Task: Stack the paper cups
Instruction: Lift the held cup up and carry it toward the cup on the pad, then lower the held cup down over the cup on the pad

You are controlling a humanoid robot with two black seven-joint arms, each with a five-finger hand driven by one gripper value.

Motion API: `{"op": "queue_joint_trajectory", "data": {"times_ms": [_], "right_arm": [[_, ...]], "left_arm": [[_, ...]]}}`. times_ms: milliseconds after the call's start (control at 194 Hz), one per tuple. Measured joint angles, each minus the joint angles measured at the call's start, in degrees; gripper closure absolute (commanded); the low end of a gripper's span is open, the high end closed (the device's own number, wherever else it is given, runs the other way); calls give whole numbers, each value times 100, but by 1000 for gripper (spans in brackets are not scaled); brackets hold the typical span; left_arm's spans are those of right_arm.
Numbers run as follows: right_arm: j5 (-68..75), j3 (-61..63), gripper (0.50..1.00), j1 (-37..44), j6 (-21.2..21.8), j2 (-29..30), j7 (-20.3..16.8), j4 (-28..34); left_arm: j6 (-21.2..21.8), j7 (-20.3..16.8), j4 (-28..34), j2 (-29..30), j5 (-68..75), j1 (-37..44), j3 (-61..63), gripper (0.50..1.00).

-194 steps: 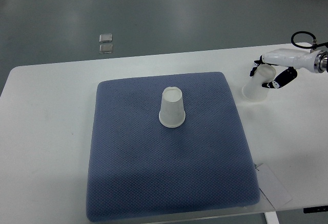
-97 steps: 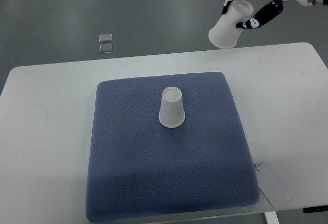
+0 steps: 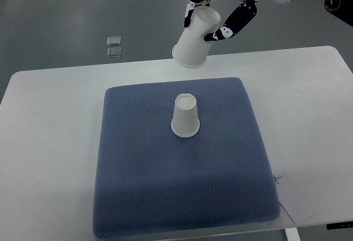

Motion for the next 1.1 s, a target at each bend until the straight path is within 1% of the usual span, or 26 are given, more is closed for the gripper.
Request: {"op": "queue_joint_trajectory", "data": {"times_ms": [149,432,700,916,1102], "right_arm": [[-49,-41,1000,-2,88,215,-32,102],[-227,-67,1000,-225,86,713,-301,114],[-441,-75,1000,-473,59,764,-321,112],[-538,-287,1000,-522,0,769,-321,112],[-606,-460,1000,-558,-140,840,-321,92]], "left_arm": [[0,0,0,0,0,0,0,500],[2,0,0,0,-2,0,0,500],[2,0,0,0,-2,0,0,500],[2,0,0,0,-2,0,0,500],[2,0,0,0,-1,0,0,500]]}}
